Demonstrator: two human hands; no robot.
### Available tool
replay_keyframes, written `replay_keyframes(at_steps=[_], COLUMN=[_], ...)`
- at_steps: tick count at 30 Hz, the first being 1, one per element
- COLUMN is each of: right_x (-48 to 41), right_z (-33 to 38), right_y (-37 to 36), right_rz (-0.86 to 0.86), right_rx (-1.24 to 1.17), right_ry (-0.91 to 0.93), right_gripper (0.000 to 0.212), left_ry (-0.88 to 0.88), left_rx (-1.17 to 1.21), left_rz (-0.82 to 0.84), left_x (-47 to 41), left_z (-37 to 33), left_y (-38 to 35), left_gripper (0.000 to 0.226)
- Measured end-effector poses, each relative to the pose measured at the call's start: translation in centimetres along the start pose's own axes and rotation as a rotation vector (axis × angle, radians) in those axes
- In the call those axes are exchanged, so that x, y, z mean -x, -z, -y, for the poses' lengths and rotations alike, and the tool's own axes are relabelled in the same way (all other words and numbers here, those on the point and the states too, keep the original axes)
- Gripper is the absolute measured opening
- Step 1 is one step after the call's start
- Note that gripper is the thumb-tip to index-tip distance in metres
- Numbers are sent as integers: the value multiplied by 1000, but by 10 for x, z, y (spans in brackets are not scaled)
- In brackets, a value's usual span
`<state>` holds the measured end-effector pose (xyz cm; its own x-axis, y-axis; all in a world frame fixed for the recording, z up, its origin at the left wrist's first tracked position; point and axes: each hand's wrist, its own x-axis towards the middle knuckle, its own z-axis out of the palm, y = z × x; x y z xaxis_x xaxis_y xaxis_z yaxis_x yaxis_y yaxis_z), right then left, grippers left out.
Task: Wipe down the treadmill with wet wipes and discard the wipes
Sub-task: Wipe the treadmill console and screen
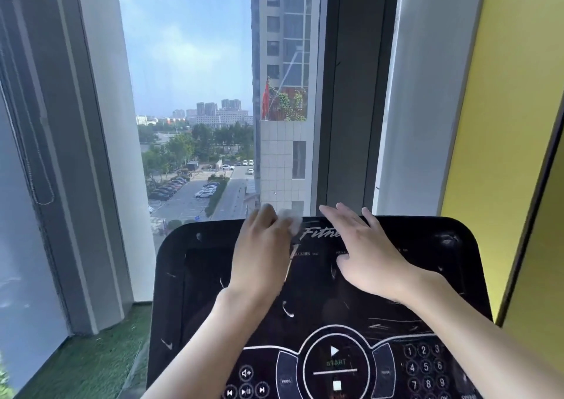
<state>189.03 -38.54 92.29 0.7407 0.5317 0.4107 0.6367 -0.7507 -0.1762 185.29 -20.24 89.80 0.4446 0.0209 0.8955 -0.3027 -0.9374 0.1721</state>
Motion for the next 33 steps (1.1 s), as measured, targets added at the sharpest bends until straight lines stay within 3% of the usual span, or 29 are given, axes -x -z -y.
replay_keyframes(at_steps=[2, 6, 9, 13, 17, 19, 21, 24, 29, 33], right_x=[-1, 0, -1, -12, -15, -13, -13, -15, -15, -15], right_z=[-4, -8, -3, 16, 22, 21, 20, 21, 22, 23], right_y=[-2, -2, -1, -1, -15, -18, -16, -16, -17, -17], right_rz=[6, 38, 58, 45, 50, 38, 43, 50, 39, 43], right_rx=[37, 124, 206, 165, 204, 223, 201, 187, 191, 184], right_ry=[30, 55, 50, 163, 208, 207, 202, 202, 202, 199], right_gripper=[89, 88, 83, 81, 90, 92, 92, 91, 90, 89], left_ry=[95, -5, 210, 42, 306, 193, 108, 350, 211, 403], left_rx=[2, -31, -27, -56, -30, -37, -77, -68, -63, -97], left_rz=[-32, 54, -20, 50, -56, 31, 14, -86, 9, -50], left_x=[-3, 5, -1, 14, 10, 17, 19, 10, 20, 12], left_z=[0, -3, 1, -13, -1, -13, -6, 12, 2, 20], left_y=[3, 3, 3, -1, 5, 6, 5, 12, 16, 24], left_gripper=[14, 30, 24, 19, 20, 20, 18, 20, 19, 25])
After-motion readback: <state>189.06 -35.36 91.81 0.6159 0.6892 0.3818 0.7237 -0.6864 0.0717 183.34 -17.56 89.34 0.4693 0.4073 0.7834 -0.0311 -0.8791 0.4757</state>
